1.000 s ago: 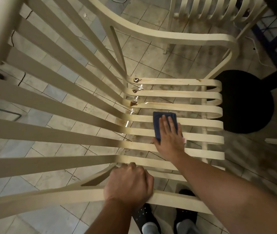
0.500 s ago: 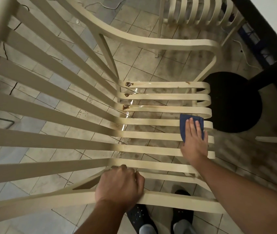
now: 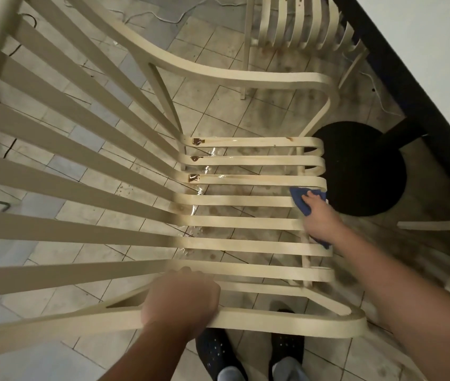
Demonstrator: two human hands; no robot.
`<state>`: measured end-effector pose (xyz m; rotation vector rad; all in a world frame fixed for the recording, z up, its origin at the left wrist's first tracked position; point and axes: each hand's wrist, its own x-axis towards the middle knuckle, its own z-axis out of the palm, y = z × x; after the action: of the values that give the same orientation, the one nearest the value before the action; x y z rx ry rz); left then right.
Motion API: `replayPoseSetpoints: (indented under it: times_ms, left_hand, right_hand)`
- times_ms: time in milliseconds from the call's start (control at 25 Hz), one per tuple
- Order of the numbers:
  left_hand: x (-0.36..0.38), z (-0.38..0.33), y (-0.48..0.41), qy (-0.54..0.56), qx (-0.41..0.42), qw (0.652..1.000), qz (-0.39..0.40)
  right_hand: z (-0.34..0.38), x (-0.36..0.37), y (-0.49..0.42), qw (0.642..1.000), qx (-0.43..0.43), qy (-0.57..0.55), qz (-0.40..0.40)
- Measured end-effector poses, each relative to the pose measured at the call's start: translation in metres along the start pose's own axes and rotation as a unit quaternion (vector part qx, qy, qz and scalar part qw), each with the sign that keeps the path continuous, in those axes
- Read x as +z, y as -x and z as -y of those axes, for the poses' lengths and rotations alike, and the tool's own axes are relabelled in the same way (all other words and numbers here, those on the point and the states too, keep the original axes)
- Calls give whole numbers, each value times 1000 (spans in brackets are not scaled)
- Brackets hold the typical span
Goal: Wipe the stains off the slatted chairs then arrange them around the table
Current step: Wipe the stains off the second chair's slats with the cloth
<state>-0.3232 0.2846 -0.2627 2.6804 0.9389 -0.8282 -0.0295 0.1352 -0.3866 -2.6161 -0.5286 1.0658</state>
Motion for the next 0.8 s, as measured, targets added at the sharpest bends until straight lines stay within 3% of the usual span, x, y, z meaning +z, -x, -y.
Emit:
replayPoseSetpoints:
  times_ms: [80, 120, 160, 240, 280, 320, 400, 480, 680, 800]
  left_hand:
    - [0, 0, 0, -1, -4, 1000, -2]
    - [0, 0, 0, 0, -6, 1000, -3]
    - [0, -1, 0, 1, -8, 1000, -3]
    - [0, -2, 0, 10, -11, 1000, -3]
    - [0, -2, -1, 14, -12, 1000, -5]
    - [1, -1, -1, 17, -14, 1000, -7]
    - [2, -1, -1, 17, -18, 1000, -10]
    - [1, -2, -1, 12, -20, 1000, -15]
    - [0, -3, 0, 3, -24, 1000, -13]
    - [0, -3, 0, 6, -22, 1000, -17]
  right_hand:
    - [9, -20, 6, 976, 90, -196, -14]
    - [15, -30, 12, 931, 133, -341, -3]
    - [22, -39, 20, 858, 157, -489, 18]
    - [30, -56, 38, 668, 142, -728, 60]
    - [32, -64, 46, 610, 114, -781, 72]
    - [36, -69, 54, 591, 83, -798, 87]
    - [48, -71, 63, 608, 48, -784, 118]
    - [56, -63, 62, 665, 52, -732, 139]
    - [63, -43, 51, 763, 16, -624, 169]
    - [69, -34, 51, 832, -6, -540, 130]
